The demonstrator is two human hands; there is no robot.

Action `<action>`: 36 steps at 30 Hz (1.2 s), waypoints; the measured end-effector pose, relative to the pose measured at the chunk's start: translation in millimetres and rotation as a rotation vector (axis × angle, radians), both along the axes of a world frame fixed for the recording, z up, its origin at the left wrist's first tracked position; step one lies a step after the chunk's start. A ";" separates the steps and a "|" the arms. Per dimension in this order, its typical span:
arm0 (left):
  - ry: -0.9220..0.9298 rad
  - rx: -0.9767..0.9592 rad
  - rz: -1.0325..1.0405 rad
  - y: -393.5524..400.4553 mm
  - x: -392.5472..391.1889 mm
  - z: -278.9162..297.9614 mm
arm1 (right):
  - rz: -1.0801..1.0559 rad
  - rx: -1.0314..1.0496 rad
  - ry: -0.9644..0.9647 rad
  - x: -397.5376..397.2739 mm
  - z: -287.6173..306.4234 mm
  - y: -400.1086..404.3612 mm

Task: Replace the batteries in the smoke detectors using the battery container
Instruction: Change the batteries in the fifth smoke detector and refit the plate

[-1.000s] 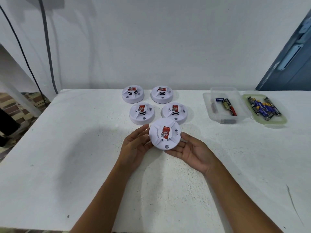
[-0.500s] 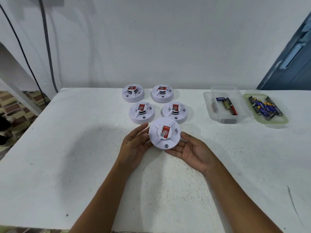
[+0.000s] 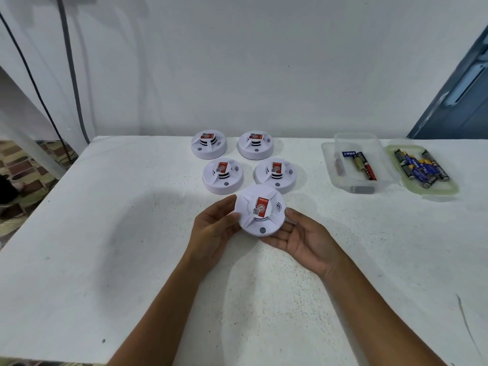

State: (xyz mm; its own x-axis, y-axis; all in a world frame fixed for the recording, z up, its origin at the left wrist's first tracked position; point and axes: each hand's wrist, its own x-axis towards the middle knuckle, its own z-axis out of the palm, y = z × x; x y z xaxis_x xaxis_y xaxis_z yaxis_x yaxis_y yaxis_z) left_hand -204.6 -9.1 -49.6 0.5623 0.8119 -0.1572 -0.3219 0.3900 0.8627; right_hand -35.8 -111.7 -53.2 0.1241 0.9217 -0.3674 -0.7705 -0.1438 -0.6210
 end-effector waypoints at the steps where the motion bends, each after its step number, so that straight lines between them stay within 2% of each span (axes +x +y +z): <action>1: 0.029 0.012 0.004 -0.2 1.0 1.6 | -0.011 -0.008 -0.013 -1.0 1.5 -0.5; 3: 0.087 0.012 0.022 -1.4 2.0 3.5 | -0.048 -0.034 -0.116 -4.8 7.7 -2.7; 5: 0.132 -0.003 0.045 -1.2 3.7 7.9 | -0.107 -0.054 -0.367 -6.3 18.1 -4.8; 7: 0.156 0.013 0.042 0.6 9.7 16.3 | -0.077 -0.036 -0.795 -3.5 34.2 -6.3; 10: 0.174 0.109 0.011 7.3 28.0 36.5 | 0.136 -0.075 -1.429 7.6 64.7 2.5; 13: 0.184 0.201 -0.016 18.7 51.8 56.5 | 0.146 -0.103 -1.757 28.2 88.9 21.2; 17: 0.219 0.280 -0.074 49.0 91.3 72.3 | 0.200 -0.154 -1.835 67.7 109.8 49.1; 19: 0.300 0.379 -0.096 73.5 113.1 72.7 | 0.190 -0.178 -1.858 91.1 113.2 68.8; 22: 0.589 0.738 0.007 114.2 141.7 72.1 | 0.212 -0.248 -1.878 126.7 103.9 105.7; 24: 0.771 0.948 -0.015 136.1 155.4 71.2 | 0.253 -0.271 -1.890 146.5 94.9 129.6; 26: 0.935 1.064 -0.135 153.9 164.3 63.8 | 0.310 -0.298 -1.920 158.2 86.7 146.5; 30: 1.314 1.157 -0.437 174.2 174.4 50.0 | 0.428 -0.351 -1.961 169.4 70.6 165.3; 32: 1.333 1.155 -0.505 178.1 176.8 45.0 | 0.452 -0.350 -1.964 173.2 61.4 167.6; 36: 1.284 1.180 -0.506 182.7 177.7 41.7 | 0.456 -0.343 -1.956 180.1 52.2 169.3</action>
State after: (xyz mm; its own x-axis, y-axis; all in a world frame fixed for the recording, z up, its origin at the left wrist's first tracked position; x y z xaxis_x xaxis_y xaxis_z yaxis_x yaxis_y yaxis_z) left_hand -26.9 173.6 -8.0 0.7692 0.6143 -0.1761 0.6350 -0.7039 0.3182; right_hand 144.4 57.5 -1.0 0.3160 0.9300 -0.1877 0.8763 -0.3620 -0.3179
